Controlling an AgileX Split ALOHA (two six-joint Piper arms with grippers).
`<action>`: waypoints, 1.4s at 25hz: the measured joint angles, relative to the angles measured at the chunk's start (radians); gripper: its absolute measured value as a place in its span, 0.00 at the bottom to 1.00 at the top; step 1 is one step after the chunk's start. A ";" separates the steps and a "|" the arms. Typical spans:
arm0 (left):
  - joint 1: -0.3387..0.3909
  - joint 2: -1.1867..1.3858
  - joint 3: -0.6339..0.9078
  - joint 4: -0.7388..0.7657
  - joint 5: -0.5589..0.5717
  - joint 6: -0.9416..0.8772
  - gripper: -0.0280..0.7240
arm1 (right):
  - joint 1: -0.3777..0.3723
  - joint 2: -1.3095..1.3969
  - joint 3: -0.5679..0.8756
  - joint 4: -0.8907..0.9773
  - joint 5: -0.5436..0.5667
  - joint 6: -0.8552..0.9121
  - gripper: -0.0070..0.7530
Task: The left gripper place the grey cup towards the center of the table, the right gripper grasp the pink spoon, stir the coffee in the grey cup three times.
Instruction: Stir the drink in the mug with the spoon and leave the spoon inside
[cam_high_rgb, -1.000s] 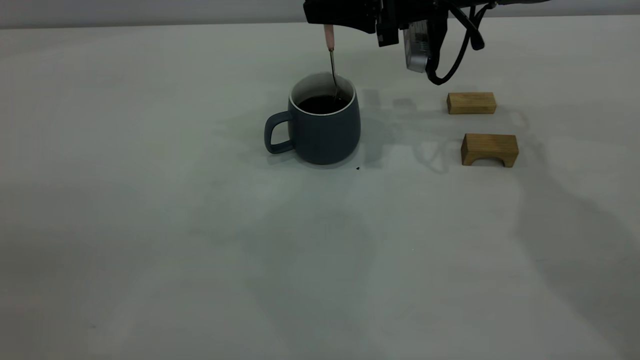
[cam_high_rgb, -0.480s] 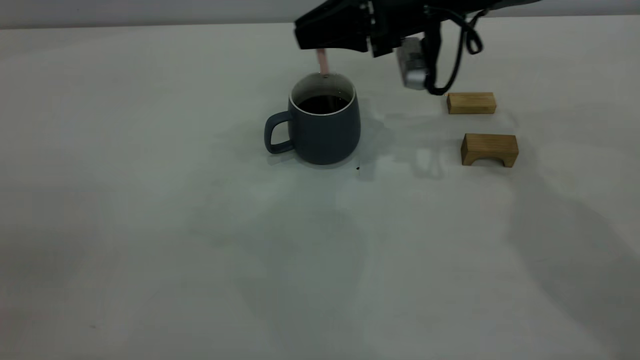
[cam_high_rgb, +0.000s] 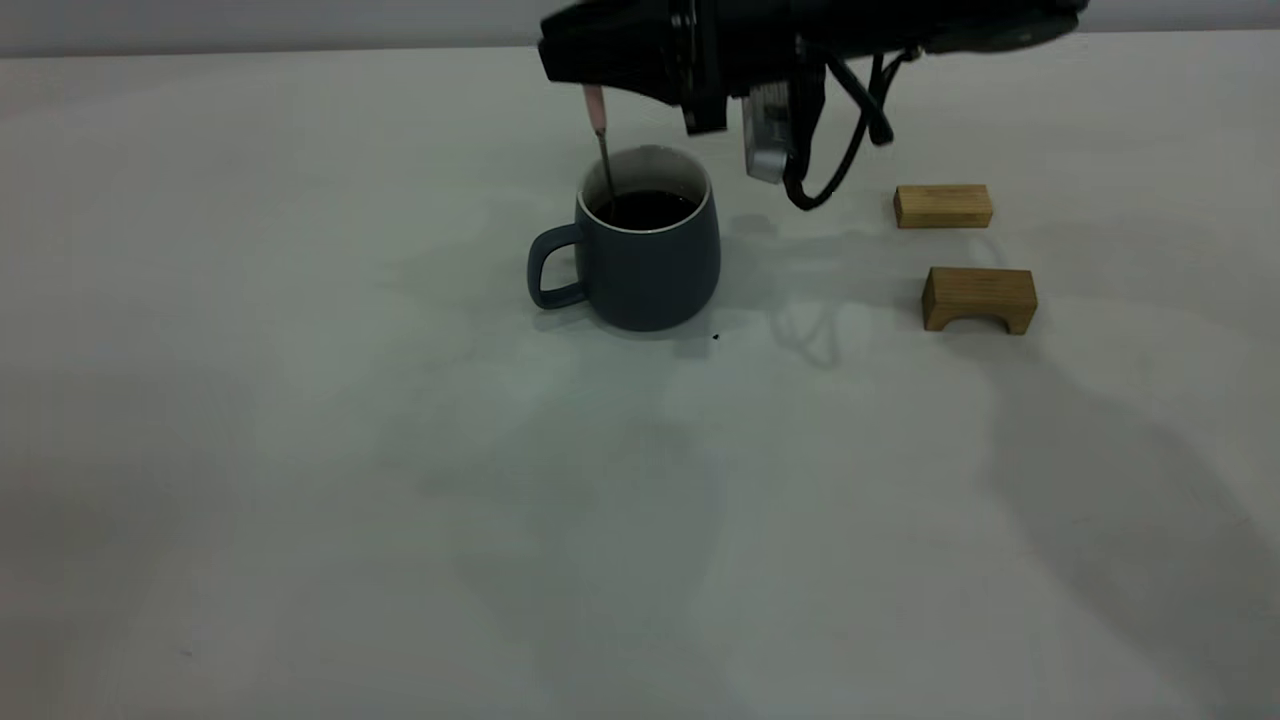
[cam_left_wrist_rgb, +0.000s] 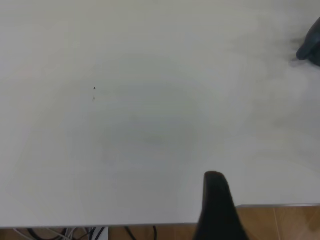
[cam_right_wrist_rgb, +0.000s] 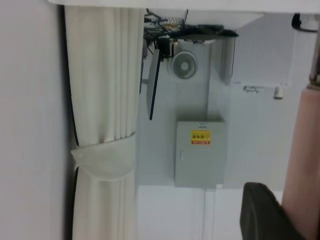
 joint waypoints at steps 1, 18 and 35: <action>0.000 0.000 0.000 0.000 0.000 0.000 0.79 | -0.007 0.003 0.000 0.000 0.000 -0.008 0.18; 0.000 0.000 0.000 0.000 0.000 -0.001 0.79 | -0.016 0.004 0.000 -0.193 0.004 0.187 0.18; 0.000 0.000 0.000 0.000 0.000 -0.001 0.79 | -0.029 0.006 0.000 -0.036 -0.038 -0.126 0.18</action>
